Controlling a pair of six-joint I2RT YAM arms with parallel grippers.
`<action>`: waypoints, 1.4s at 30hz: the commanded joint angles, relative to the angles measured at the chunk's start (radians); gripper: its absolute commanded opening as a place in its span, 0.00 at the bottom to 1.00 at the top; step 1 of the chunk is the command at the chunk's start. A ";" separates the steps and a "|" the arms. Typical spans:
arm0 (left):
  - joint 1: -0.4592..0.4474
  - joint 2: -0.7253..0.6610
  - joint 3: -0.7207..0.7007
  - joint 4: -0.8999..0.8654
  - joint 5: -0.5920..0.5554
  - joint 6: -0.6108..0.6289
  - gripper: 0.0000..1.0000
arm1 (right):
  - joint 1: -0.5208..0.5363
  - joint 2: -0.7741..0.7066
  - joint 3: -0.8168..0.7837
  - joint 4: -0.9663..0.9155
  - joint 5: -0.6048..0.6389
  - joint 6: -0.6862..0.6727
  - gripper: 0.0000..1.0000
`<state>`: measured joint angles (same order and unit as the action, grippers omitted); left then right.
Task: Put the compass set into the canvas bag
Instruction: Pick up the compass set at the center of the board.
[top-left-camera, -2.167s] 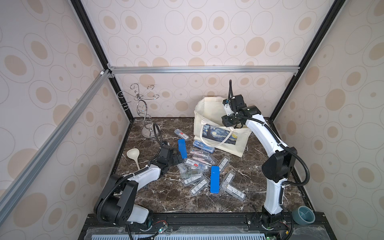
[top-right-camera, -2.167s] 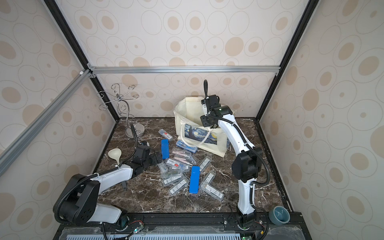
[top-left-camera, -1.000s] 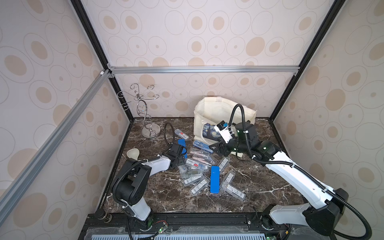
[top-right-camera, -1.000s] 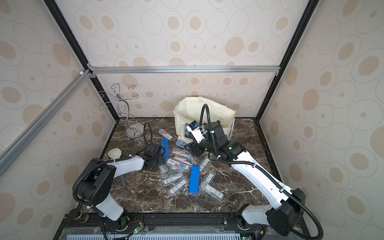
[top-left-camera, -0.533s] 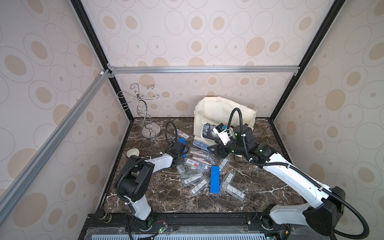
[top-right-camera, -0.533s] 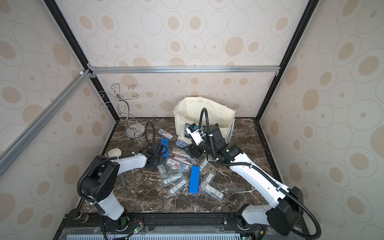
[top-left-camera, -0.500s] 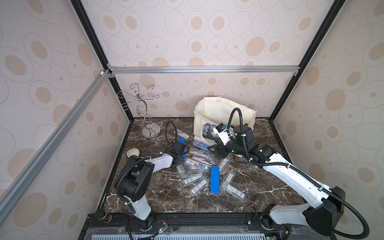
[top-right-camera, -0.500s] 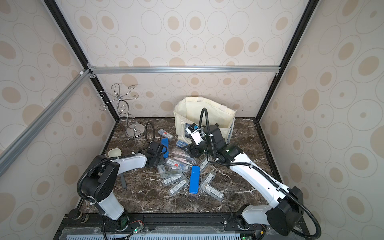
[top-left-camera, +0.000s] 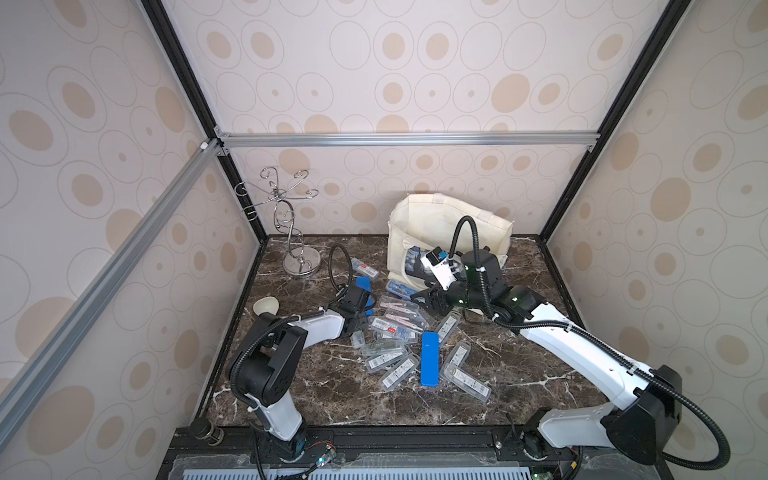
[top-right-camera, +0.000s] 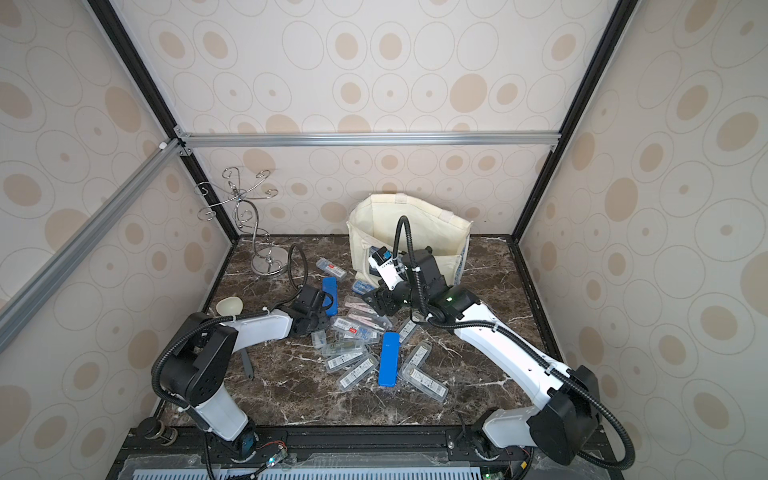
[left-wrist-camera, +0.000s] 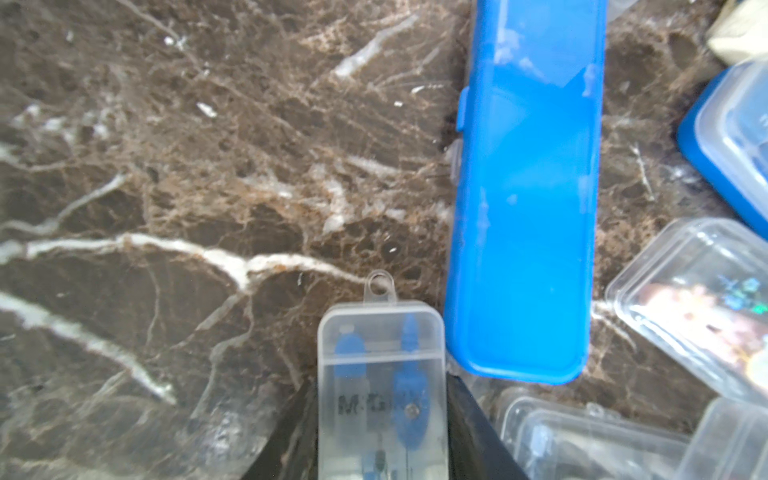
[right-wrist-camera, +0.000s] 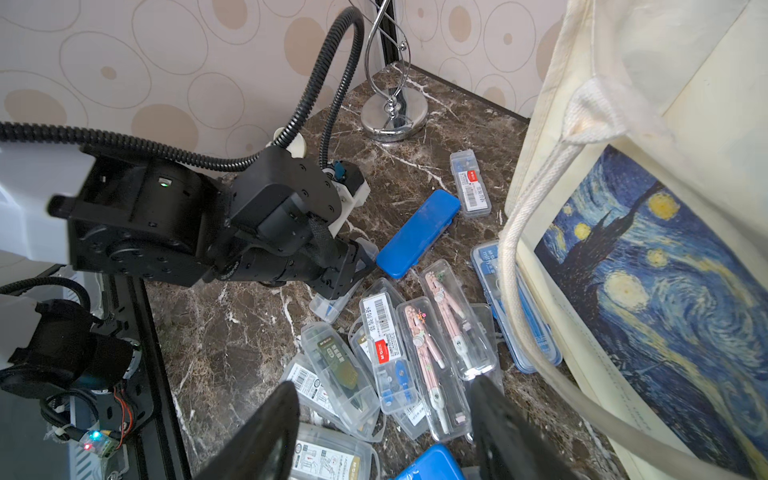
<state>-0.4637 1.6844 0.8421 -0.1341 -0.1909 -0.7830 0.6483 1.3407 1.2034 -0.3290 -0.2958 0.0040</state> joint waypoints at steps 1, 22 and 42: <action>-0.008 -0.059 -0.030 0.001 -0.040 -0.010 0.38 | 0.013 0.019 0.039 -0.010 -0.014 0.002 0.67; -0.009 -0.554 -0.246 0.471 0.077 -0.030 0.39 | 0.087 0.134 0.105 -0.012 -0.027 0.040 0.64; -0.009 -0.573 -0.255 0.689 0.189 -0.159 0.40 | 0.168 0.351 0.253 0.075 -0.054 0.185 0.57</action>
<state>-0.4667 1.1091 0.5755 0.4870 -0.0223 -0.9115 0.8051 1.6707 1.4216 -0.2852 -0.3267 0.1604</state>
